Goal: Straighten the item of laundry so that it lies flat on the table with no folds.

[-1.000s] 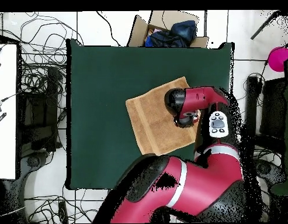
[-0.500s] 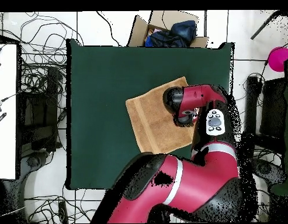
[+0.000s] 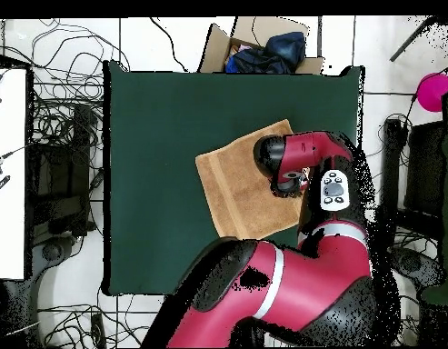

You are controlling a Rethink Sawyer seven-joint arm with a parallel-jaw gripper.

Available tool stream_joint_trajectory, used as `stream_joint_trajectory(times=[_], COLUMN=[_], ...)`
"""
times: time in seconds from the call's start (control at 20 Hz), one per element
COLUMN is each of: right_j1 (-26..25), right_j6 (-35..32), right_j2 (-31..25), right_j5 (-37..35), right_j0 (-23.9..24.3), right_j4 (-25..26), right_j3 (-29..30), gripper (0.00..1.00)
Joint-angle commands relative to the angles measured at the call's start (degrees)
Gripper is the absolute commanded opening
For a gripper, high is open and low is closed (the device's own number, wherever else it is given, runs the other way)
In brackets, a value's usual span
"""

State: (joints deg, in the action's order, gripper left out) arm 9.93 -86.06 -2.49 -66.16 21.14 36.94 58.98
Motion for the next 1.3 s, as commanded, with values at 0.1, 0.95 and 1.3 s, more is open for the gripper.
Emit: stream_joint_trajectory(times=[0.1,0.95,1.3], right_j1=[-5.7,-6.7,-6.2], right_j6=[5.1,6.2,7.2], right_j2=[2.6,2.9,2.6], right_j5=[2.0,1.6,1.0], right_j0=[0.4,0.5,0.9], right_j4=[7.8,10.7,11.8], right_j3=[-1.8,-4.0,-4.0], gripper=[0.0,0.0,0.0])
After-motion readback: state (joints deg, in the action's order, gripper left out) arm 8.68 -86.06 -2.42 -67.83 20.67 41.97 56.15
